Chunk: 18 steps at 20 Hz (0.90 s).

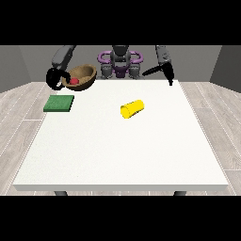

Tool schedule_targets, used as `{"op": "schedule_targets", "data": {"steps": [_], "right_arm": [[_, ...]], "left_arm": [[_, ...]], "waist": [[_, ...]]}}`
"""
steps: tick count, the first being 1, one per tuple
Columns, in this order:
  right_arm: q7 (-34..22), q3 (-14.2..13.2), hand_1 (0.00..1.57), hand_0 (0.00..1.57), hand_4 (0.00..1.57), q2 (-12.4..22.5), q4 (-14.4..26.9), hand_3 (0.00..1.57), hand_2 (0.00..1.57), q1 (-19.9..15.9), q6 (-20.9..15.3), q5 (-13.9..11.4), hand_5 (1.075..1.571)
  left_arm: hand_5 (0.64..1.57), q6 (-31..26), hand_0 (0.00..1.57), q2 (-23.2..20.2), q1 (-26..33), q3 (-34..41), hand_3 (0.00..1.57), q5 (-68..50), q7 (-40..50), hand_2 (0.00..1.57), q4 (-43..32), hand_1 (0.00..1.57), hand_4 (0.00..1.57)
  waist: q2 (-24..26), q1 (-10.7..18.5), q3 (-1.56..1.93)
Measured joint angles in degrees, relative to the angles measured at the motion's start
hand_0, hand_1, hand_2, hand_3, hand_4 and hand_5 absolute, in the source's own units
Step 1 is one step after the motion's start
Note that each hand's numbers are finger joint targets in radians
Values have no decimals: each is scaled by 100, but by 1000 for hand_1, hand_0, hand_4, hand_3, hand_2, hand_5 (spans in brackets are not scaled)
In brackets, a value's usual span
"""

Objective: Pick the cup and pour the ball into the bowl, then pick the bowl and place it on the pad

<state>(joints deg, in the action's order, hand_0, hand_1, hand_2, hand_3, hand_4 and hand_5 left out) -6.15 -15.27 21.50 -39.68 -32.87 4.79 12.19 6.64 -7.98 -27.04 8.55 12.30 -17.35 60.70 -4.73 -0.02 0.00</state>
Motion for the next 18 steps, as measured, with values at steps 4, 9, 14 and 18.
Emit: {"op": "schedule_targets", "data": {"steps": [4, 9, 14, 18], "right_arm": [[150, -398, 1571, 1571, 1062, 530, 167, 1571, 1571, -136, 480, 325, 1562], [549, -893, 1571, 1571, 1031, 1128, 663, 1442, 1571, -370, 914, 637, 1563], [1274, -1127, 1571, 1571, 1033, 1680, 1111, 0, 1571, -324, 1311, 619, 1566], [1642, -1196, 1571, 1571, 1037, 2049, 1379, 0, 1571, -412, 1527, 547, 1569]], "left_arm": [[1565, 192, 0, 93, -185, -44, 0, 49, -239, 0, 90, 0, 0], [1564, 434, 0, 272, -480, -314, 0, 259, -244, 0, 535, 0, 0], [1563, 592, 0, 353, -525, -527, 0, 422, -142, 0, 1229, 0, 0], [1563, 596, 0, 280, -523, -566, 0, 453, -2, 0, 1716, 0, 0]], "waist": [[-521, 31, 4], [-1263, 283, 8], [-1926, 421, 14], [-2271, 429, 13]]}}
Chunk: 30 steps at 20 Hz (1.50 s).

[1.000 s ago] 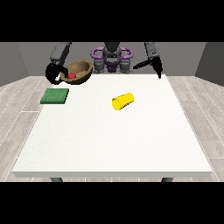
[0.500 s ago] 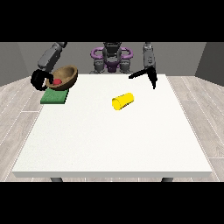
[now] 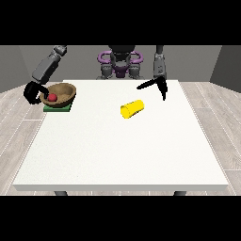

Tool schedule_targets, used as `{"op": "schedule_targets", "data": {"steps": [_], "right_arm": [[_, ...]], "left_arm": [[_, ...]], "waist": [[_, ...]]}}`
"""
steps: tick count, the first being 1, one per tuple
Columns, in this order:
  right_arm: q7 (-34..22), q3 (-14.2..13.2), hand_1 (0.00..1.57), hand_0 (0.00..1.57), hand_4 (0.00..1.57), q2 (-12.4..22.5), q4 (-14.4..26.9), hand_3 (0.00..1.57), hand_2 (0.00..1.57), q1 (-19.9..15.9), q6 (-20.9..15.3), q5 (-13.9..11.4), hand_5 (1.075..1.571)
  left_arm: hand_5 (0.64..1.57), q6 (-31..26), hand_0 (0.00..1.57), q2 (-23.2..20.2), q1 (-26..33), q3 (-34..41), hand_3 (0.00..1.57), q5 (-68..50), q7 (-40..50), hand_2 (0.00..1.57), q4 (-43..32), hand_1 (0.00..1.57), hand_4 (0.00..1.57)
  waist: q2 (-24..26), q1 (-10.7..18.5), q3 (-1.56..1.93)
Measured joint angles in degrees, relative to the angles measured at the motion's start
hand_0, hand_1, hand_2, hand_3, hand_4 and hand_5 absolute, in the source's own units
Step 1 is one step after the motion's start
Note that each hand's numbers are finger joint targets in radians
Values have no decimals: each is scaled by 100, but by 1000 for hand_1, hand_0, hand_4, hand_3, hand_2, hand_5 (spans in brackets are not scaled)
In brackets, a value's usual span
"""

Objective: Pick the cup and pour the ball into the bowl, then pick the bowl and place it on the pad

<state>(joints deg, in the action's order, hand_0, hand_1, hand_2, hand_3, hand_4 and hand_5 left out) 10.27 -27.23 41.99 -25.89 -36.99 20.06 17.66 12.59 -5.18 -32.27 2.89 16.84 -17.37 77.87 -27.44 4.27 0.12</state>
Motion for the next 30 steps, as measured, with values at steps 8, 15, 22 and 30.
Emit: {"op": "schedule_targets", "data": {"steps": [8, 15, 22, 30], "right_arm": [[373, -49, 1571, 1571, 910, 372, 460, 0, 1571, -189, 132, -123, 1568], [-75, -156, 1571, 1571, 735, 542, 789, 815, 1571, -396, 326, 28, 1571], [23, 99, 1571, 1571, 686, 351, 797, 1114, 1571, -241, 216, -214, 1565], [68, 243, 181, 181, 0, 771, 881, 428, 475, -212, -185, -520, 1489]], "left_arm": [[1564, -64, 0, -49, 308, -198, 0, 114, 466, 0, 947, 0, 0], [1566, -196, 0, -43, 407, -214, 0, 26, 924, 0, 1306, 0, 0], [1565, -310, 0, -23, 601, -286, 0, -32, 1012, 0, 1514, 0, 0], [1565, -286, 0, -41, 677, -294, 0, -13, 1035, 0, 1957, 0, 0]], "waist": [[-197, -25, 0], [55, -99, -3], [160, -35, -6], [-173, -44, -2]]}}
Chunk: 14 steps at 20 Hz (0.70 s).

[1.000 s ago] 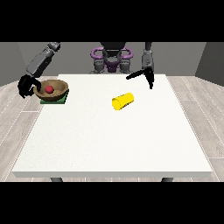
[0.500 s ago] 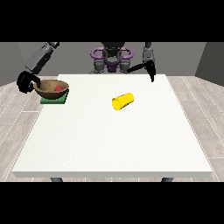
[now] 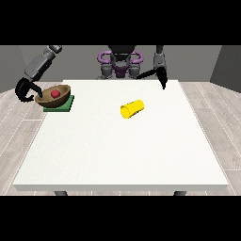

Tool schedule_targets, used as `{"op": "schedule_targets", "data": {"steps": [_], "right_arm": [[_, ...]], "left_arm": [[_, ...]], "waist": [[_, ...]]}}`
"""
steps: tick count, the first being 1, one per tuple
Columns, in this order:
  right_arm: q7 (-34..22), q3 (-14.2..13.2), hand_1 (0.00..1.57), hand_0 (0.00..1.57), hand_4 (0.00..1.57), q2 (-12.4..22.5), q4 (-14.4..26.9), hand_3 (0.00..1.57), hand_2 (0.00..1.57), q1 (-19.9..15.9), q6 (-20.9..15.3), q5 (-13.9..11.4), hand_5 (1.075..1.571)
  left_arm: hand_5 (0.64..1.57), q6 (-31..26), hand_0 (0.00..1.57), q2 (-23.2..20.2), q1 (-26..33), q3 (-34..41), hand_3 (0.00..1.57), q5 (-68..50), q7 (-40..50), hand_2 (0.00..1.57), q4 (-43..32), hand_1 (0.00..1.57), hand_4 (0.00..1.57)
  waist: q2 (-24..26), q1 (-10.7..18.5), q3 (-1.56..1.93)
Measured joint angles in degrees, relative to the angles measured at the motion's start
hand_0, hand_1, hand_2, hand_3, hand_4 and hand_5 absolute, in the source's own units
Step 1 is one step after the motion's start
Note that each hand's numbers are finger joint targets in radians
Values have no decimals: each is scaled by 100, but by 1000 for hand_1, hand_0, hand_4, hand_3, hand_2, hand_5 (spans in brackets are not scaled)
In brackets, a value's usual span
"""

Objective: Pick the cup and pour the ball into the bowl, then pick the bowl and place it on the pad

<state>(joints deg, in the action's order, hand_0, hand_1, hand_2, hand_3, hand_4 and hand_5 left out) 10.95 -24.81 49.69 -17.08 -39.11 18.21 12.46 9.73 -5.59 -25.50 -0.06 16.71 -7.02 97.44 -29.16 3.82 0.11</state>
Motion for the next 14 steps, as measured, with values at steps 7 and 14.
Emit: {"op": "schedule_targets", "data": {"steps": [7, 14], "right_arm": [[-117, 38, 0, 0, 0, 278, -11, 259, 357, -119, -177, -109, 1489], [-441, -2, 0, 0, 0, 587, -8, 288, 189, -315, 134, -57, 1503]], "left_arm": [[1568, -8, 0, -35, 87, 106, 0, -59, -2, 0, 67, 0, 0], [1569, -27, 0, 33, 221, 61, 0, -76, 157, 0, 119, 0, 0]], "waist": [[24, -93, -4], [294, -178, -4]]}}
